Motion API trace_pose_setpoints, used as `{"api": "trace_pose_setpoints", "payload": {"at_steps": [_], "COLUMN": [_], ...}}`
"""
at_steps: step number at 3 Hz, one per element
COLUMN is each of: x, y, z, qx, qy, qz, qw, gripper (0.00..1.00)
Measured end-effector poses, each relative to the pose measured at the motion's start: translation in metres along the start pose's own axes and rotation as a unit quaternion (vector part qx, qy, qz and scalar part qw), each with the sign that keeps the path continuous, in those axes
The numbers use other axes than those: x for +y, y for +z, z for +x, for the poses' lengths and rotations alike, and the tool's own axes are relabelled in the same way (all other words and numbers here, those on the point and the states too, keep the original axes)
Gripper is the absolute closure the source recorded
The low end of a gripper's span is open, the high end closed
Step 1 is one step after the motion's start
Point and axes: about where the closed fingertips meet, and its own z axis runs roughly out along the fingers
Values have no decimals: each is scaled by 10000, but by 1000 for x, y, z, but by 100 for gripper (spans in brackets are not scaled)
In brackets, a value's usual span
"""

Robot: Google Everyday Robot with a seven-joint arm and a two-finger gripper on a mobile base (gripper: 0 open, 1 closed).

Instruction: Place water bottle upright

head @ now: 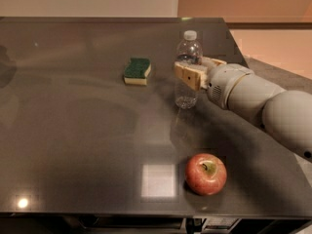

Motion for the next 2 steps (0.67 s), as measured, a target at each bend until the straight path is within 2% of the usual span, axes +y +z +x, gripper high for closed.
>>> {"api": "trace_pose_setpoints", "payload": {"at_steps": [1, 2], "x": [-1, -3], "y": [1, 2], "z": [1, 2], "qx": [2, 3], "qy": [-15, -22], "qz": [10, 23], "qw": [10000, 10000], "gripper": [13, 0]}}
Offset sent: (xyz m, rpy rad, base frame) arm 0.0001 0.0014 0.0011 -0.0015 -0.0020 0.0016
